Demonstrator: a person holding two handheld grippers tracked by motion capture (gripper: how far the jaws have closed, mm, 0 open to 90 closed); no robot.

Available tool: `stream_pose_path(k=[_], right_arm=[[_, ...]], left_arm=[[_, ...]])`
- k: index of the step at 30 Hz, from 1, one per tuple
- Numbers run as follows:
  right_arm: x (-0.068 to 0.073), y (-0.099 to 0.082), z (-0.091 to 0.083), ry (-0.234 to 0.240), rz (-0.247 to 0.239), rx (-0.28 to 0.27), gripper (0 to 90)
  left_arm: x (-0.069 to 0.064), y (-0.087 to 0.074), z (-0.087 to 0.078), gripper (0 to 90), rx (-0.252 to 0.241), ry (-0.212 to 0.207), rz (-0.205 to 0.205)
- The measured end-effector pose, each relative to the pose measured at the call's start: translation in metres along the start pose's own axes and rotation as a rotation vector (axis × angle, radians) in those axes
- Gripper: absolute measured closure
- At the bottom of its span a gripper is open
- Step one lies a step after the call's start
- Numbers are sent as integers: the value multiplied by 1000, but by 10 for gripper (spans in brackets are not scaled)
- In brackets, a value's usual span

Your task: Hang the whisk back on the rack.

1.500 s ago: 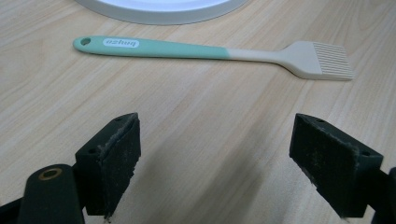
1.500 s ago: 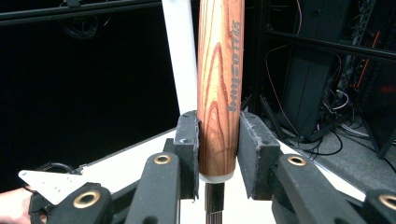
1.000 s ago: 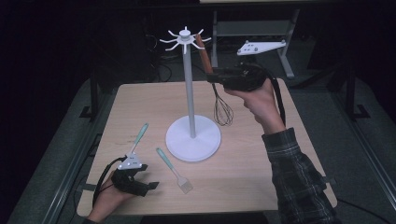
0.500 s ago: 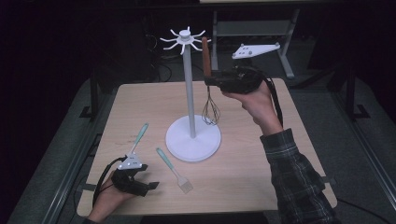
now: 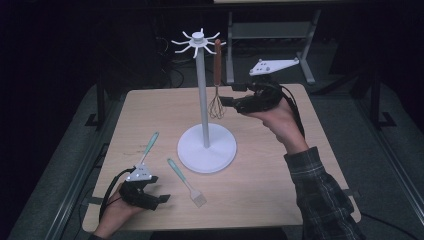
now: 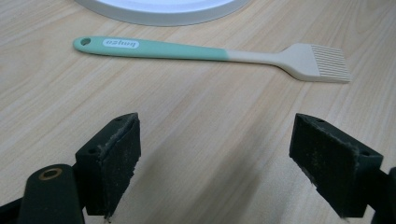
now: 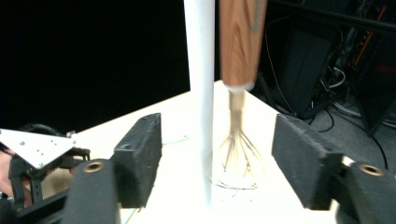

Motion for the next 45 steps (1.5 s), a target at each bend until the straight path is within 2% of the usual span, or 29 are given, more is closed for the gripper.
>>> stream_pose_path(k=[4,5,7,8,10,11,12,13,14,16,21,23,24,25,26,27,30,34,35,36,37,39,40,41,42,45], right_arm=[[-1,-18,0,-11,12,18,273],[-1,-18,0,-11,12,18,273],[-1,-33,-1,-7,31,35,248],[-1,-33,-1,-7,31,35,248],[-1,-48,-1,-6,34,45,224],[-1,-48,-1,-6,34,45,224],[1,-58,0,-2,37,59,204],[1,-63,0,1,40,63,199],[2,-68,1,5,37,68,189],[2,-78,2,2,42,77,178],[1,-110,8,-3,72,107,154],[-1,-123,10,-19,92,133,151],[-1,-123,10,-19,92,133,151],[-3,-134,10,-39,99,145,150],[-5,-140,10,-43,107,143,148],[-6,-144,10,-44,115,142,147],[-9,-160,9,-65,138,153,146],[-10,-181,10,-75,160,173,143],[-10,-181,10,-75,160,173,143],[-9,-191,11,-78,166,187,143],[-9,-191,11,-78,166,187,143],[-6,-205,15,-76,172,216,138],[-4,-210,16,-76,174,223,138],[-4,-214,16,-78,166,235,139],[-3,-217,17,-82,171,241,138],[1,-227,19,-92,172,258,139]], left_arm=[[-1,1,0,170,-11,-7,-8],[-1,1,0,178,-11,-7,-8],[-1,1,0,197,-12,-11,-9],[-1,0,-1,197,-9,-13,-3],[-1,0,-1,235,-9,-18,-1],[-1,0,-1,256,-9,-18,-1],[-3,1,-2,281,-16,-30,-8],[-3,2,-3,312,-19,-38,-5],[-5,2,-3,355,-24,-51,-20],[-4,4,-6,436,-24,-67,-15],[-6,12,-16,655,-49,-92,-36],[-7,16,-22,746,-46,-91,-32],[-7,16,-22,798,-46,-91,-32],[-8,19,-27,838,-47,-97,-44],[-8,21,-29,874,-54,-101,-37],[-9,24,-33,896,-56,-107,-48],[-8,30,-40,897,-49,-121,-59],[-7,45,-54,897,-59,-129,-49],[-7,45,-54,897,-59,-129,-49],[-7,54,-62,898,-59,-132,-49],[-7,54,-62,898,-59,-132,-49],[-8,65,-72,898,-68,-140,-45],[-8,76,-81,898,-70,-140,-37],[-8,76,-81,898,-70,-140,-37],[-7,88,-89,898,-80,-144,-35],[-4,104,-101,898,-89,-142,-20]])
Point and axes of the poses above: each handheld gripper's, and its own axes: z roughly forward along the jaws, y roughly out of its top, x roughly to its left, the point moved 6 cm from there along z, roughly forward along the jaws, and after that the axes turned 14 degrees about x, right-handed, at the moved point
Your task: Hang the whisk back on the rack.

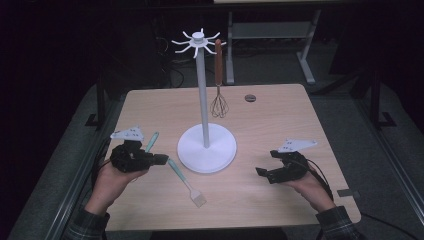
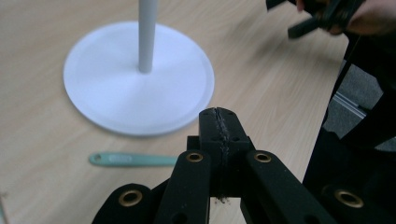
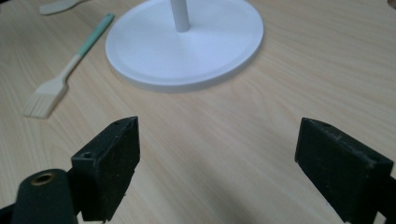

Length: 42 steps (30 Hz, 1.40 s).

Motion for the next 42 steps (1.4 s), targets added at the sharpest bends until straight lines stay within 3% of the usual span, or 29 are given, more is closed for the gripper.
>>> stream_pose_path(k=[9,14,16,31,42], right_arm=[[2,-30,15,-15,39,50,139],[3,-38,19,-9,43,70,139],[1,-42,19,-17,60,72,139],[-5,-50,16,-28,89,68,139],[-7,-49,18,-31,91,69,139]], left_arm=[[2,47,-32,898,-34,13,51],[1,68,-48,898,-53,12,75],[-1,84,-59,898,-64,13,93],[-14,153,-101,899,-103,-3,164],[-21,187,-121,899,-137,1,182]])
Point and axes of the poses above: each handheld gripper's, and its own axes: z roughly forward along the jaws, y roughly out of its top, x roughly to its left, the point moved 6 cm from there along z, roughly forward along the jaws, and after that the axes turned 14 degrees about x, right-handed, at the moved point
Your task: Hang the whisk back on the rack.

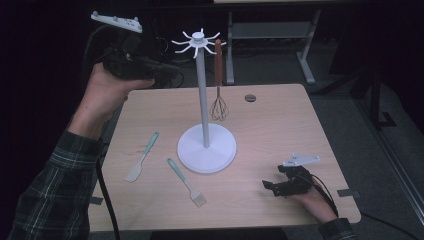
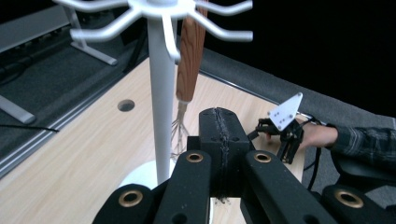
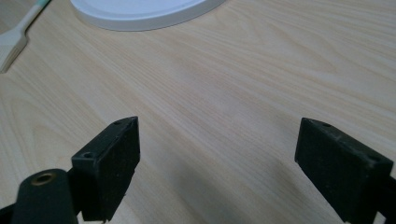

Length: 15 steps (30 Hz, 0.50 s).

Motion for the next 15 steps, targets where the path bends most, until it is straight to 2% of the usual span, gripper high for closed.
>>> stream_pose_path(k=[9,15], right_arm=[[1,0,1,-1,1,4,139],[1,1,1,-4,-1,1,139]], left_arm=[[-1,18,-5,899,-17,19,6],[1,26,-6,899,-18,61,6]])
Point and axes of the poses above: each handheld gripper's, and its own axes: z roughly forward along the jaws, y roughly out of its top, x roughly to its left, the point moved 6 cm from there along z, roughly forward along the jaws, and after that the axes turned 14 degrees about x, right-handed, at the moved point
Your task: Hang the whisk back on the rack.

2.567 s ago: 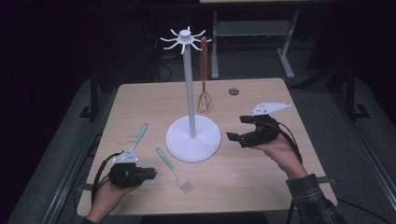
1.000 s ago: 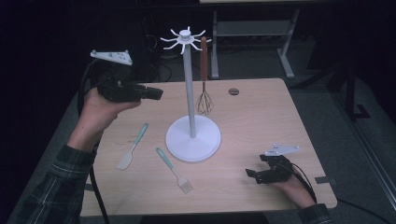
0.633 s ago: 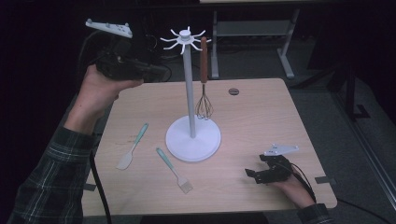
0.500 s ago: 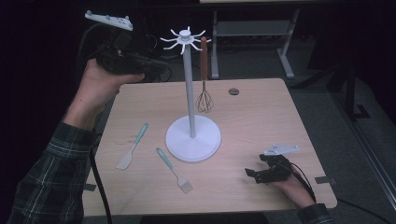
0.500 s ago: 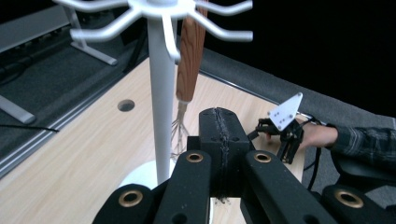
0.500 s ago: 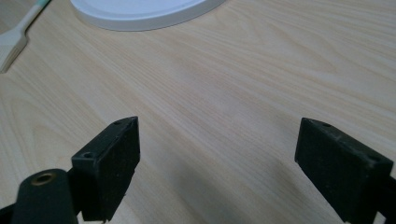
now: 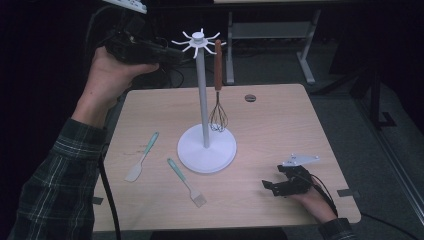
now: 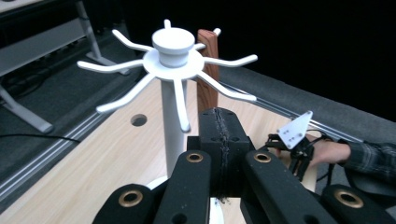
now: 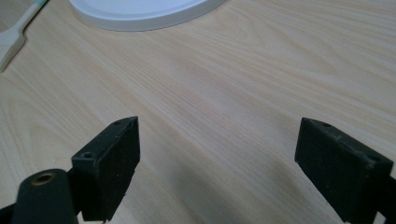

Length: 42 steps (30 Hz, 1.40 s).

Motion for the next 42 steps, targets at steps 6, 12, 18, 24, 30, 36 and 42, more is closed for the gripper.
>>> stream_pose_path(k=[6,12,18,24,30,36,42], right_arm=[[0,0,0,0,0,0,139],[0,0,0,-1,-1,-2,139],[0,0,0,-1,0,-1,139],[0,0,0,-3,-1,0,139],[0,0,0,0,-2,-2,139],[0,0,0,1,-2,0,139],[0,0,1,0,-5,-1,139]], left_arm=[[5,1,0,899,8,33,-3],[14,1,-1,899,3,59,-22],[24,1,0,899,3,81,-45],[36,1,1,899,7,107,-67],[41,0,0,899,-9,103,-77],[25,-3,-9,899,-16,87,-70],[7,-7,-16,899,-19,67,-53]])
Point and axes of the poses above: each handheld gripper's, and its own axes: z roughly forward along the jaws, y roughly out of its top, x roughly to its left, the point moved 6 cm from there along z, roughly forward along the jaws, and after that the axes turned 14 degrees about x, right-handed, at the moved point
